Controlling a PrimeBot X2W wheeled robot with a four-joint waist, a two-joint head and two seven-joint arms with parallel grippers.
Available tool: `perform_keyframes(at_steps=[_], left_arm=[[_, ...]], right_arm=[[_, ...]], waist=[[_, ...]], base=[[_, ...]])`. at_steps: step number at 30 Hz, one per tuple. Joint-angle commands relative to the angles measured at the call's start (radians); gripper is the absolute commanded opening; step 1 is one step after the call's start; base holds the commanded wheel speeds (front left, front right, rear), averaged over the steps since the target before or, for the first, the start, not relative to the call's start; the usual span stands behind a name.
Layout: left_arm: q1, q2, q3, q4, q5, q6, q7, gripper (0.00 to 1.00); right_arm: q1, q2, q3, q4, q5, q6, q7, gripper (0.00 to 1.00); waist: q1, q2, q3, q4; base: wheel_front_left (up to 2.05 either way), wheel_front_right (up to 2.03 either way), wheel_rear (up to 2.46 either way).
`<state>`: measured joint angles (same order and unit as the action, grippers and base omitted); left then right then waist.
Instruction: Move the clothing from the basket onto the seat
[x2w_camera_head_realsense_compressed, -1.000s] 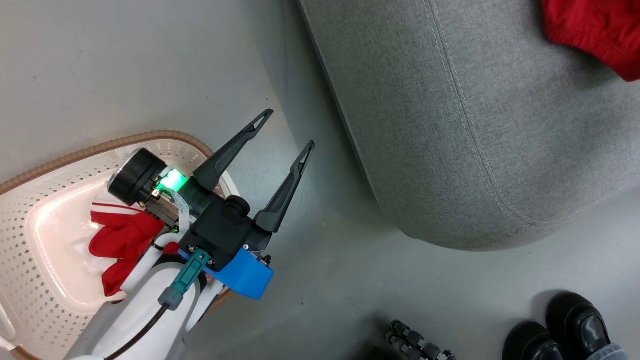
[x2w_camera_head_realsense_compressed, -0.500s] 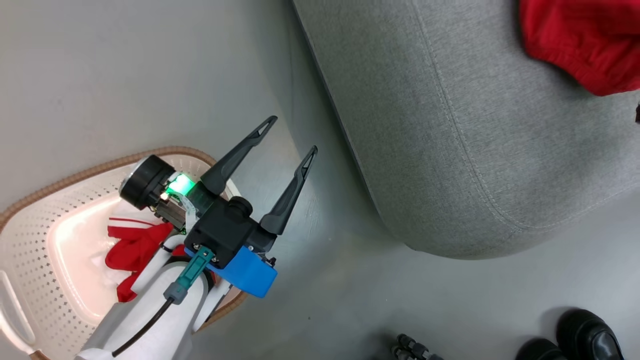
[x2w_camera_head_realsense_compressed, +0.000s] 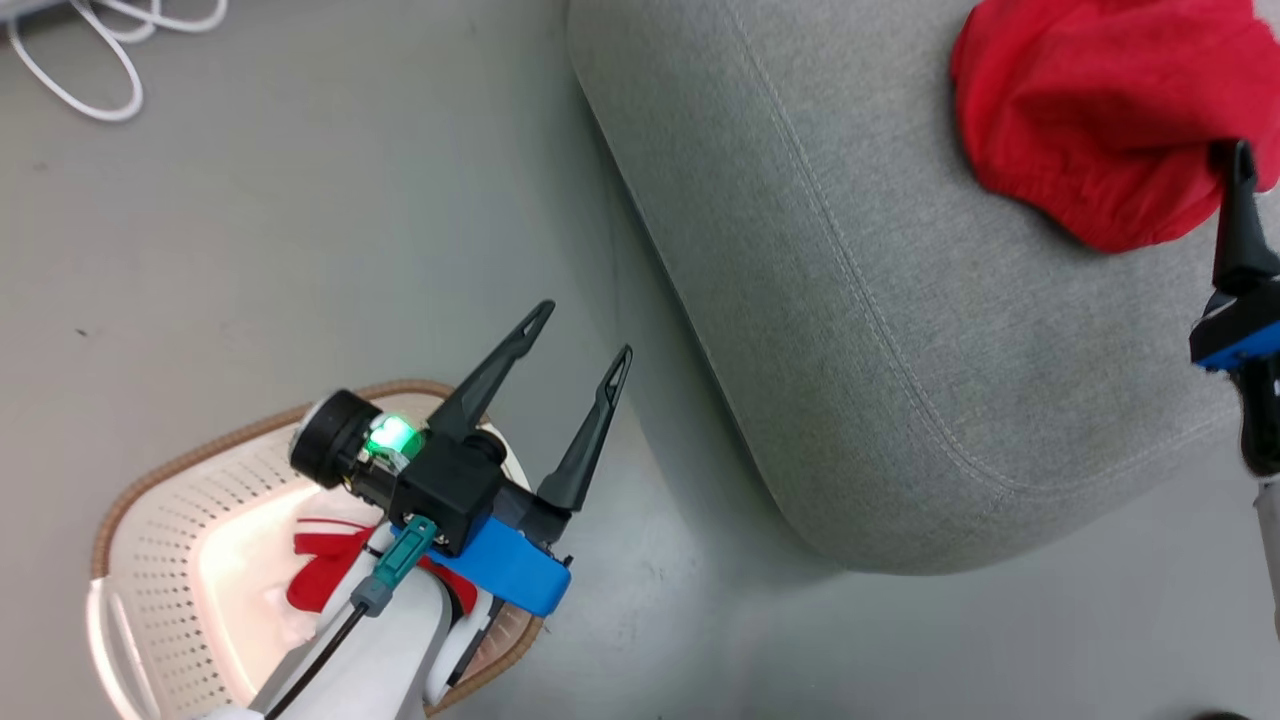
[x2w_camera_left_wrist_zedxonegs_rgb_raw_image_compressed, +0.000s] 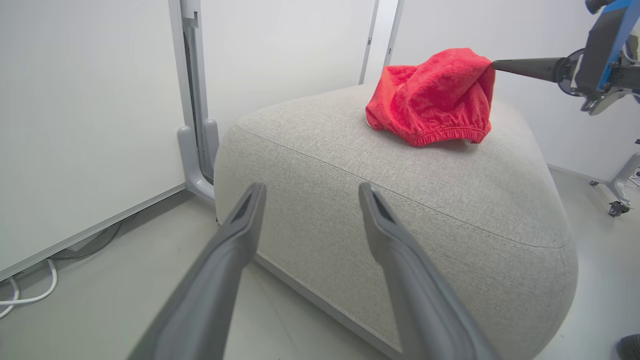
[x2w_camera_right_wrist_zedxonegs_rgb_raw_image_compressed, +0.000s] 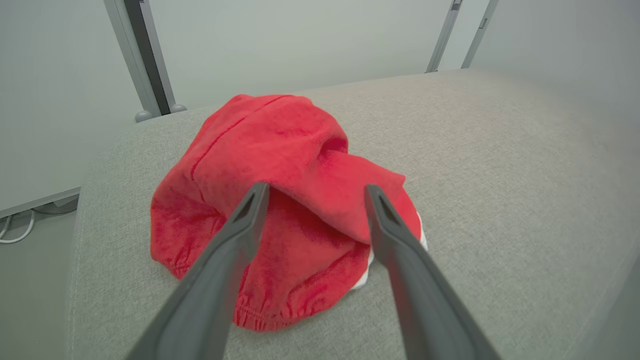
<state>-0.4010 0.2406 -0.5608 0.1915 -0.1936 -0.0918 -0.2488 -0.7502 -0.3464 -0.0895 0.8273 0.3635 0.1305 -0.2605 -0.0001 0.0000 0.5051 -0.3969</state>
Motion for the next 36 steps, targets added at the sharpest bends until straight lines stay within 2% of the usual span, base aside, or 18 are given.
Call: perform_keyframes(at_steps=[1, 7, 12, 19, 31, 36], left_arm=[[0.013, -0.007, 0.004, 0.014, -0.006, 0.004, -0.007, 1.0], [0.057, -0.04, 0.03, 0.065, -0.037, 0.018, -0.017, 1.0], [0.128, -0.076, 0.089, 0.055, -0.062, 0.03, -0.017, 1.0], [0.219, -0.117, 0.163, 0.055, -0.061, 0.025, -0.017, 1.0], [0.304, -0.156, 0.256, 0.074, -0.033, 0.003, -0.018, 1.0], [0.321, -0.166, 0.283, 0.082, -0.024, -0.006, -0.018, 1.0]], right_arm=[[0.028, -0.01, 0.008, -0.009, 0.007, 0.001, 0.002, 1.0], [0.116, -0.003, 0.032, -0.071, 0.013, 0.001, 0.008, 1.0], [0.202, 0.019, 0.039, -0.146, -0.021, 0.001, 0.008, 1.0], [0.336, 0.051, 0.022, -0.266, -0.055, 0.001, 0.039, 1.0], [0.546, 0.114, -0.043, -0.513, -0.133, 0.001, 0.117, 1.0], [0.616, 0.173, -0.063, -0.609, -0.18, 0.001, 0.149, 1.0]], waist=[[0.0001, 0.0, -0.064, 0.02], [0.0001, 0.0, -0.16, 0.046], [0.0001, 0.0, -0.245, 0.066], [0.0001, 0.0, -0.35, 0.11], [0.0001, 0.0, -0.445, 0.218], [0.0001, 0.0, -0.471, 0.267]], base=[[0.0, 0.0, 0.0], [0.0, 0.0, 0.0], [0.0, 0.0, 0.0], [0.0, 0.0, 0.0], [0.0, 0.0, 0.0], [0.0, 0.0, 0.0]])
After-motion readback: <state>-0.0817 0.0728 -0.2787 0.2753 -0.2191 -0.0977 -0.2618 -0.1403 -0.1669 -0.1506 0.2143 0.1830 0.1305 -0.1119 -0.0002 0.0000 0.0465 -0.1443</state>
